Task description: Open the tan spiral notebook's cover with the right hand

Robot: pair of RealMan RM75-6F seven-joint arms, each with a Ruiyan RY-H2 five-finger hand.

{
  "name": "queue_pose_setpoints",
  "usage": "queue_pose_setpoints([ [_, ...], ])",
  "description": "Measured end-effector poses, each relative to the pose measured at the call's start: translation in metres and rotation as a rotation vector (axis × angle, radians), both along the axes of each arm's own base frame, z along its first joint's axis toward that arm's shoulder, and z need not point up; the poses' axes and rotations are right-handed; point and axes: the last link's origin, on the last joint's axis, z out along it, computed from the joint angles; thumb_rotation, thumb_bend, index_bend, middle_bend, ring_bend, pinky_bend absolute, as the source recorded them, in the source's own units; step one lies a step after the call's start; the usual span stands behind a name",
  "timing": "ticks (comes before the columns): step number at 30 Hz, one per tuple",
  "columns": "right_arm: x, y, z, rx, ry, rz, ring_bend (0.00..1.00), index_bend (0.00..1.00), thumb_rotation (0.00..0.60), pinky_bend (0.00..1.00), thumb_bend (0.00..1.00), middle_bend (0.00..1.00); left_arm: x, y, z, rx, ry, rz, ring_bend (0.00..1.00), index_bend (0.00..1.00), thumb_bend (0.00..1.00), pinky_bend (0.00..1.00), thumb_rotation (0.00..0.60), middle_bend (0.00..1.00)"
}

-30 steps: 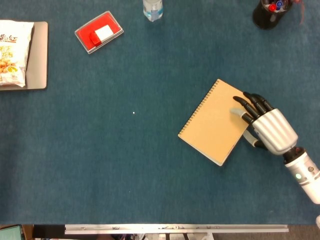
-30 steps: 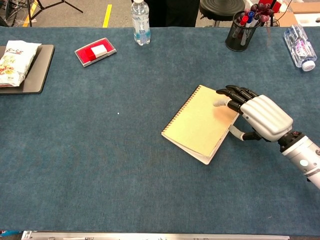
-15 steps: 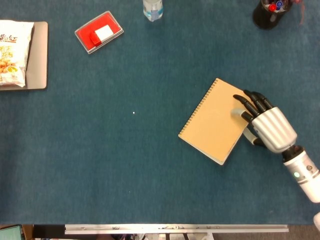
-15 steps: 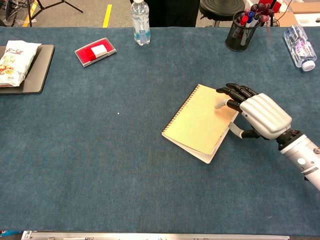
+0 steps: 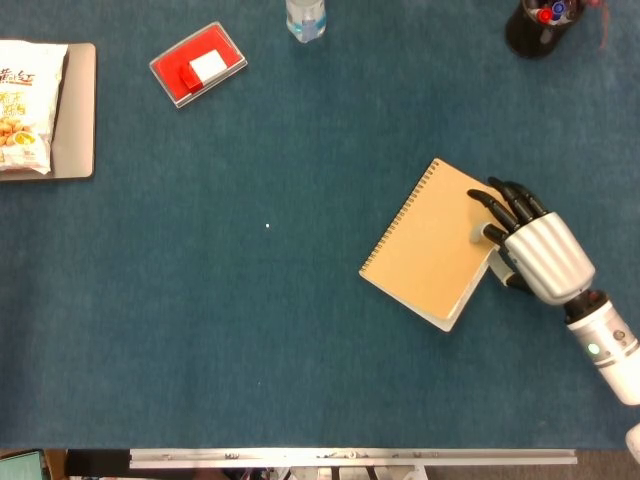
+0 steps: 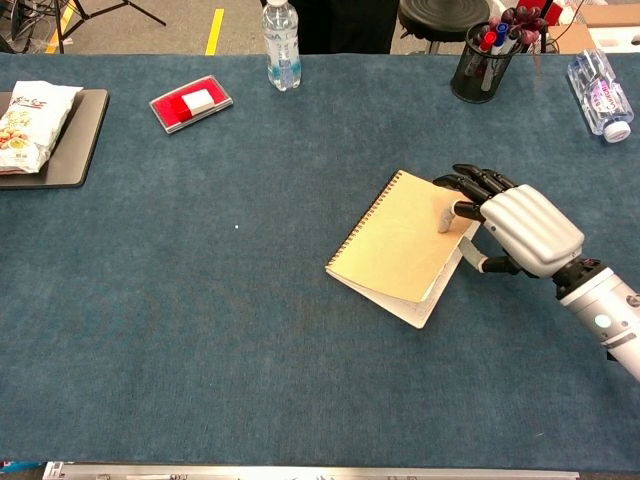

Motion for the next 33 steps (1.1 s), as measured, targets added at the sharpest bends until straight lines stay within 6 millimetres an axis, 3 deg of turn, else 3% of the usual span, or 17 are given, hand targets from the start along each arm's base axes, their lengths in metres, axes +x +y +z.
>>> queue_pose_setpoints([
  [4, 0.0, 0.0, 0.002, -0.006, -0.004, 0.002, 0.04, 0.62, 0.6, 0.14, 0.51, 0.2, 0.0, 0.0, 0.0, 0.0, 0.001, 0.0, 0.26, 0.38, 0.22, 0.46, 0.6, 0.28],
  [14, -0.007, 0.005, 0.02, -0.021, 0.036, 0.011, 0.05, 0.68, 0.6, 0.14, 0.52, 0.23, -0.001, 0.0, 0.0, 0.002, 0.003, 0.005, 0.26, 0.38, 0.22, 0.46, 0.6, 0.28],
  [23, -0.007, 0.016, 0.051, 0.014, 0.105, 0.03, 0.06, 0.69, 0.6, 0.14, 0.52, 0.24, -0.001, 0.001, -0.002, -0.001, 0.012, 0.011, 0.26, 0.38, 0.22, 0.46, 0.6, 0.28],
  [33, 0.012, 0.037, 0.09, 0.092, 0.208, 0.018, 0.07, 0.7, 0.6, 0.14, 0.52, 0.25, -0.002, 0.001, -0.002, 0.0, 0.017, 0.017, 0.26, 0.38, 0.22, 0.46, 0.6, 0.28],
])
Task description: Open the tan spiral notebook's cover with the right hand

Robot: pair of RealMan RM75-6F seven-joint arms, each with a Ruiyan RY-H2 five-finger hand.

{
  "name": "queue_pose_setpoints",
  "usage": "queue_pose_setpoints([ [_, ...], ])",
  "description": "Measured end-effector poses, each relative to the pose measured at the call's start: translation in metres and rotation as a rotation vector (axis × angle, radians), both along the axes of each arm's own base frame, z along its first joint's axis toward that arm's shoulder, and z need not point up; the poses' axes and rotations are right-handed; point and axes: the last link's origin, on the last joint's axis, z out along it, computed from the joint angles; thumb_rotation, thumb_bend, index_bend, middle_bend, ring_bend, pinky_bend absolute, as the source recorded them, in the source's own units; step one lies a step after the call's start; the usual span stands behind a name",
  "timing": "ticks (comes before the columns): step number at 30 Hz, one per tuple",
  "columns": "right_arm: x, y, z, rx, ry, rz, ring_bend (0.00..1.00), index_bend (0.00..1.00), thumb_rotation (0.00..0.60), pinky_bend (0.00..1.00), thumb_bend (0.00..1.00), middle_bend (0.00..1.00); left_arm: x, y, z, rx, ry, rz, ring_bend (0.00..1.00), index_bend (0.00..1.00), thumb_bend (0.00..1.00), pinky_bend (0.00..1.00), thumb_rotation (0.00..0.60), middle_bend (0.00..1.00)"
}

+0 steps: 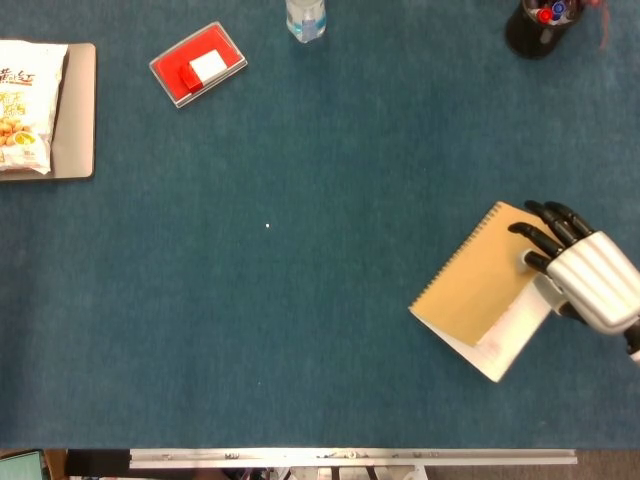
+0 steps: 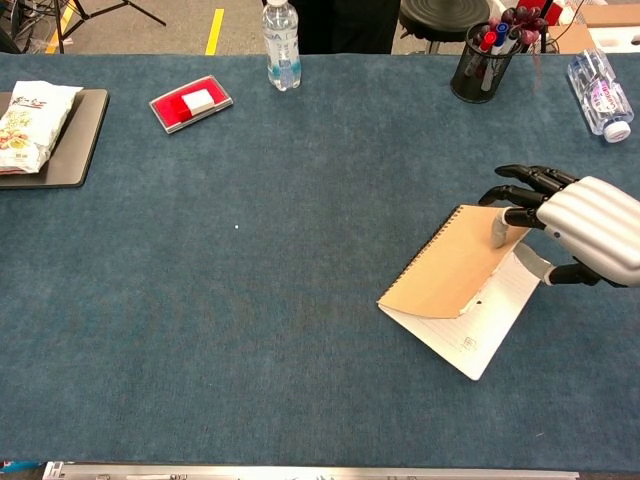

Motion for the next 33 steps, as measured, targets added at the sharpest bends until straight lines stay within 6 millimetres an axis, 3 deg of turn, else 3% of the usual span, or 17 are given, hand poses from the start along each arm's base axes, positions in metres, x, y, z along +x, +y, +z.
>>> queue_pose_setpoints([
  [16, 0.019, 0.009, 0.022, -0.003, 0.055, 0.024, 0.08, 0.7, 0.6, 0.14, 0.52, 0.25, 0.0, 0.0, 0.0, -0.001, 0.002, 0.001, 0.26, 0.38, 0.22, 0.46, 0.6, 0.28],
  [33, 0.012, -0.026, -0.009, -0.093, 0.026, -0.013, 0.08, 0.7, 0.6, 0.14, 0.52, 0.25, -0.001, -0.001, 0.001, 0.0, -0.004, 0.003, 0.26, 0.38, 0.22, 0.46, 0.6, 0.28],
])
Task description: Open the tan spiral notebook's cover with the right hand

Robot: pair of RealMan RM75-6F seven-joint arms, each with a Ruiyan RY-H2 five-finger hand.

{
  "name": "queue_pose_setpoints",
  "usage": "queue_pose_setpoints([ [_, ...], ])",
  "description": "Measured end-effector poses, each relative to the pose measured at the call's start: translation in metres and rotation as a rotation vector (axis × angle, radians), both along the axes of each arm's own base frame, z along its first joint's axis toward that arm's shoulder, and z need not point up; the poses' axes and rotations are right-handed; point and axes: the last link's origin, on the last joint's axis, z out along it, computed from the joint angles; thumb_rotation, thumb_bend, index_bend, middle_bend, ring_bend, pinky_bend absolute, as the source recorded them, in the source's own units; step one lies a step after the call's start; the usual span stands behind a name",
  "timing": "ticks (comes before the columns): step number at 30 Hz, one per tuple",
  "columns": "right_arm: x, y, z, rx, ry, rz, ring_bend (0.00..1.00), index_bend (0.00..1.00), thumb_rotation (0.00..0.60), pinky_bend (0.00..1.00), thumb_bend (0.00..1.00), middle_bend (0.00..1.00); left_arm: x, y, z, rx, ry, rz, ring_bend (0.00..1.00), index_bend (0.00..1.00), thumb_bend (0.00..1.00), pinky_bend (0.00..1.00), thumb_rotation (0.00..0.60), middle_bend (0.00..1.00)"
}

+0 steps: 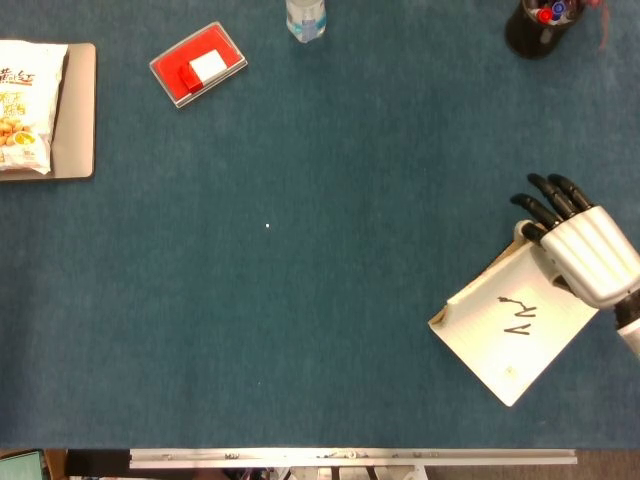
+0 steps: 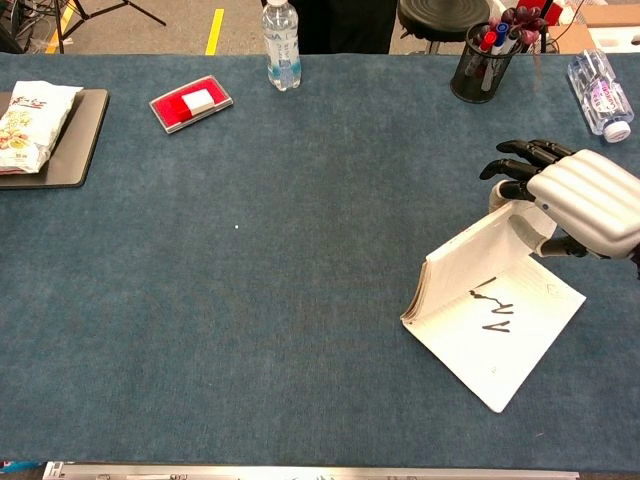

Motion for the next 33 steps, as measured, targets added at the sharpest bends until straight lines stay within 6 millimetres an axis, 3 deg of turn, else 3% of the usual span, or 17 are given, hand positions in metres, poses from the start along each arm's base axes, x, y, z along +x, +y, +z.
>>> queue_pose_setpoints([
  [7, 0.006, -0.002, -0.004, -0.029, -0.081, 0.058, 0.08, 0.66, 0.6, 0.14, 0.52, 0.25, 0.0, 0.0, 0.0, 0.001, -0.002, 0.0, 0.26, 0.38, 0.22, 0.46, 0.6, 0.28],
  [16, 0.007, -0.005, -0.011, -0.054, -0.139, 0.091, 0.08, 0.25, 0.6, 0.14, 0.49, 0.25, 0.0, -0.001, 0.001, -0.001, -0.004, -0.001, 0.26, 0.38, 0.22, 0.46, 0.6, 0.28],
  [23, 0.002, -0.01, -0.017, -0.057, -0.15, 0.086, 0.08, 0.08, 0.6, 0.14, 0.45, 0.25, 0.0, -0.001, 0.001, -0.001, -0.004, -0.002, 0.26, 0.38, 0.22, 0.46, 0.6, 0.28],
  [33, 0.003, -0.018, -0.029, -0.095, -0.221, 0.123, 0.08, 0.06, 0.6, 0.14, 0.39, 0.23, 0.001, -0.001, 0.0, -0.004, -0.004, -0.003, 0.26, 0.38, 0.22, 0.46, 0.6, 0.28],
])
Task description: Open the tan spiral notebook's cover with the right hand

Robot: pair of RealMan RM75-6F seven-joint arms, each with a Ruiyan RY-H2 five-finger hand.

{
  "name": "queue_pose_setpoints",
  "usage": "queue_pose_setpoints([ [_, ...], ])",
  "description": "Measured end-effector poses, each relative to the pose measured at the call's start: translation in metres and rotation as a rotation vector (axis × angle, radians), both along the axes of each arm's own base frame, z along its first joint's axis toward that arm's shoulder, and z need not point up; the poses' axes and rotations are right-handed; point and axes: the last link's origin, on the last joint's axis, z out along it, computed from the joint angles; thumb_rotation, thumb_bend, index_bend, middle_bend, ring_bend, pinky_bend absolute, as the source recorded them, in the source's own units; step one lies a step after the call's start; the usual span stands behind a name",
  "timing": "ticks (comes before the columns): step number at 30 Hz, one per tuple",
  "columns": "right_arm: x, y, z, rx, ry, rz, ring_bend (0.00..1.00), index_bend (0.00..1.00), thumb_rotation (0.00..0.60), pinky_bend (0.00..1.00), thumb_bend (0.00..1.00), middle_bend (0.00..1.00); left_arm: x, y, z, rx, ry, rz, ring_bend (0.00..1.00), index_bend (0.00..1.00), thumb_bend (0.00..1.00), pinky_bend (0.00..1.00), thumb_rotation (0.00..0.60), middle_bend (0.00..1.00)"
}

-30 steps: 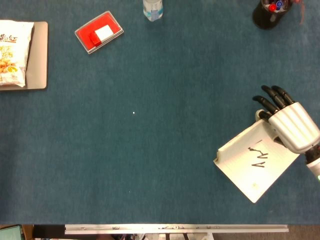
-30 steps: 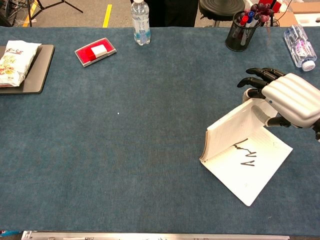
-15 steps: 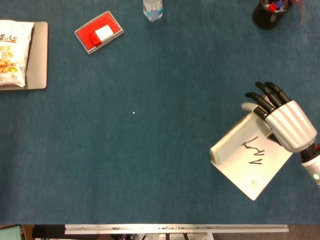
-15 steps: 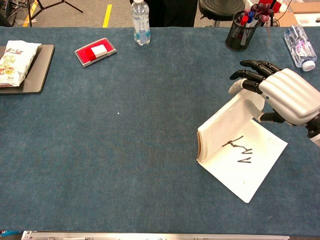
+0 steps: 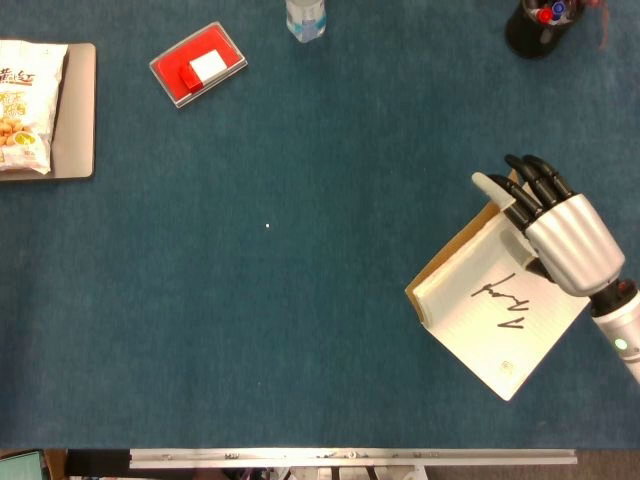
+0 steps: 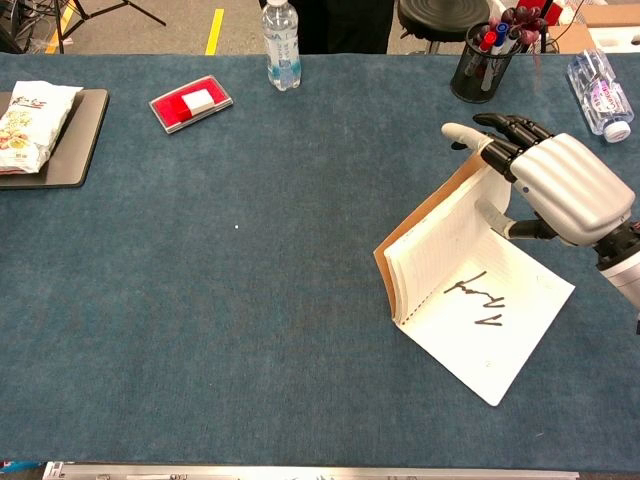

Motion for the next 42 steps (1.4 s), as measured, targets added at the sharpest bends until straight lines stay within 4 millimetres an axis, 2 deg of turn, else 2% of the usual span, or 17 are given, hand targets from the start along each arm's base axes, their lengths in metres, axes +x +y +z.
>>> queue_pose_setpoints([
  [13, 0.004, -0.012, -0.023, -0.046, -0.046, 0.011, 0.08, 0.05, 0.6, 0.14, 0.21, 0.19, 0.0, -0.001, 0.0, -0.001, -0.001, -0.003, 0.26, 0.38, 0.22, 0.46, 0.6, 0.28],
  [20, 0.006, -0.009, -0.017, -0.05, -0.07, 0.029, 0.08, 0.05, 0.6, 0.14, 0.2, 0.19, 0.0, -0.001, 0.001, 0.001, -0.003, -0.004, 0.26, 0.38, 0.22, 0.46, 0.6, 0.28],
  [26, 0.003, 0.0, 0.004, -0.062, -0.065, 0.039, 0.08, 0.05, 0.6, 0.14, 0.2, 0.19, 0.002, 0.0, 0.001, 0.005, -0.012, -0.019, 0.26, 0.39, 0.22, 0.46, 0.6, 0.28],
  [32, -0.004, 0.014, 0.041, -0.113, -0.012, 0.002, 0.09, 0.1, 0.6, 0.14, 0.2, 0.19, 0.006, 0.004, -0.003, -0.006, -0.021, -0.052, 0.26, 0.39, 0.22, 0.46, 0.6, 0.29],
  [39, -0.029, 0.034, 0.094, -0.213, 0.1, -0.178, 0.08, 0.1, 0.6, 0.14, 0.2, 0.19, 0.011, 0.011, -0.011, -0.024, -0.039, -0.096, 0.26, 0.4, 0.22, 0.46, 0.6, 0.3],
  [42, -0.042, 0.042, 0.109, -0.246, 0.125, -0.268, 0.08, 0.1, 0.6, 0.14, 0.2, 0.19, 0.014, 0.015, -0.013, -0.022, -0.051, -0.117, 0.26, 0.4, 0.22, 0.46, 0.6, 0.3],
])
